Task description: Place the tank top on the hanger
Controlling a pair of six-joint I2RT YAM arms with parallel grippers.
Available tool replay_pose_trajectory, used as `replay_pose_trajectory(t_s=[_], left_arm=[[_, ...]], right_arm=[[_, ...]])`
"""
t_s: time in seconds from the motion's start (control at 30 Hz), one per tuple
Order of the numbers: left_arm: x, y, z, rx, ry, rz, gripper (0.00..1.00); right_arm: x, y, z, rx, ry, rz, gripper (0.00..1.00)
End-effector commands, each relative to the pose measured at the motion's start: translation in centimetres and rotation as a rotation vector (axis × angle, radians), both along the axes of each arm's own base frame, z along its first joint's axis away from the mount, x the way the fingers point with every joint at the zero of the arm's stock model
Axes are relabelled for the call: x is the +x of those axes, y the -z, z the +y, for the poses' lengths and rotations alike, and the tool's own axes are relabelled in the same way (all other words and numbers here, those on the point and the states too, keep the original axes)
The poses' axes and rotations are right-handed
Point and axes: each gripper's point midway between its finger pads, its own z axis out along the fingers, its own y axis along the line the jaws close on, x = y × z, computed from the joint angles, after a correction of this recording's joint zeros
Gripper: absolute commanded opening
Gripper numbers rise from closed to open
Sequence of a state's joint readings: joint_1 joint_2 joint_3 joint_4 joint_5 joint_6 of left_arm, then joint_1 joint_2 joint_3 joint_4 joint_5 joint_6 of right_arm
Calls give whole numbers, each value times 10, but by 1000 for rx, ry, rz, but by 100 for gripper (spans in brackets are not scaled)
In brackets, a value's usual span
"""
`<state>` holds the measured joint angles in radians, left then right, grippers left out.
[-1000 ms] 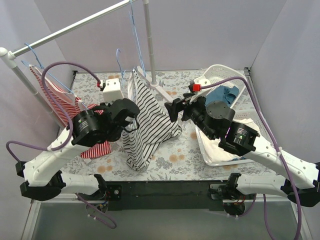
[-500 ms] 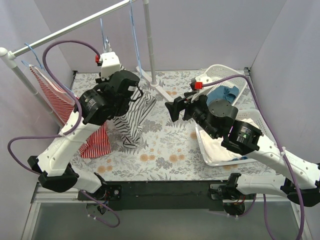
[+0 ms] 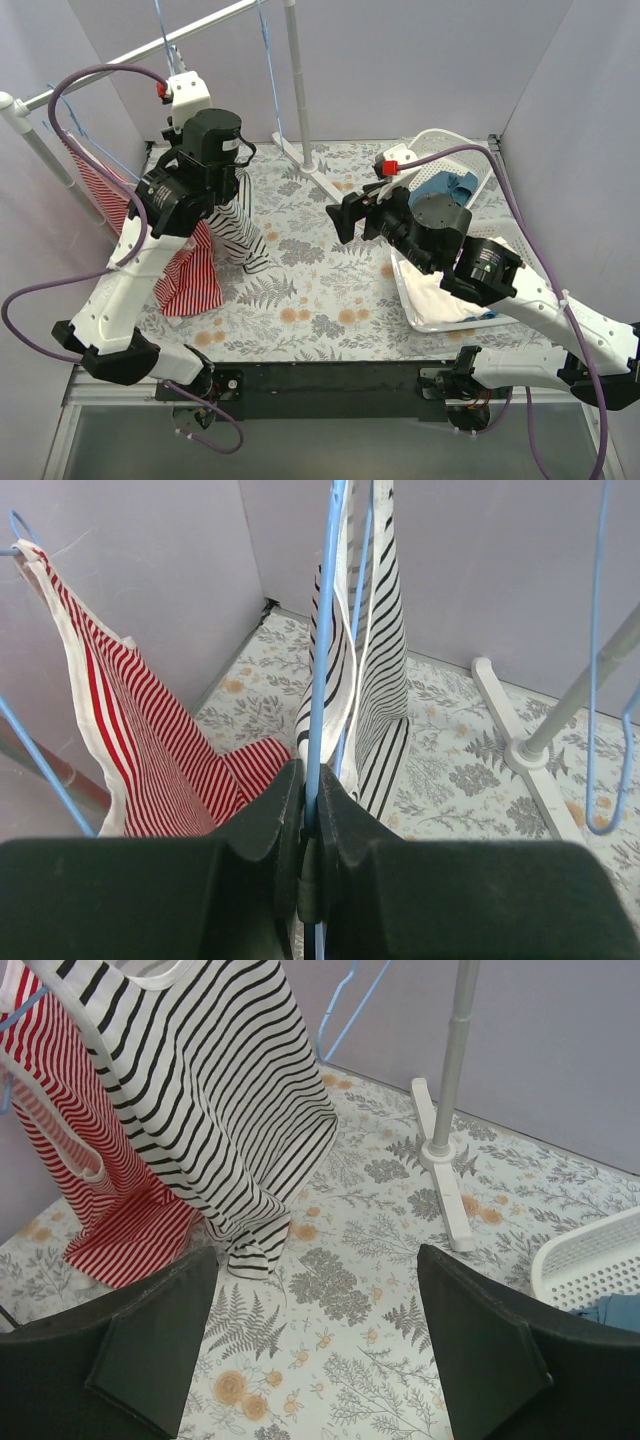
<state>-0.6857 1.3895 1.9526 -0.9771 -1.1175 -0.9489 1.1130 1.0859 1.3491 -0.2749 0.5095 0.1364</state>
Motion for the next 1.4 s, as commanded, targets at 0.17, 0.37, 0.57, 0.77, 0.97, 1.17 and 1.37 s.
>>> replay_pose_trajectory(t_s=[0.17, 0.37, 0.57, 0.77, 0.97, 1.17, 1.37], left_arm=[[28, 24, 18, -85, -4, 19, 0], [29, 43, 30, -144, -9, 33, 0], [22, 63, 33, -171, 2, 56, 0], [16, 47, 29, -189, 64, 24, 53], [10, 23, 21, -207, 146, -7, 90], [1, -12, -4, -263, 327, -55, 98], [4, -41, -62, -352, 617, -63, 98]], right_arm=[[-5, -21, 2, 40, -26, -2, 88], [-6, -13, 4, 21, -36, 18, 88], [-7, -5, 7, 5, -45, 38, 88], [-4, -3, 1, 5, -15, 39, 89], [-2, 1, -7, 7, 19, 33, 90], [0, 9, -24, 6, 78, 25, 91], [0, 30, -40, -13, 130, 37, 93]])
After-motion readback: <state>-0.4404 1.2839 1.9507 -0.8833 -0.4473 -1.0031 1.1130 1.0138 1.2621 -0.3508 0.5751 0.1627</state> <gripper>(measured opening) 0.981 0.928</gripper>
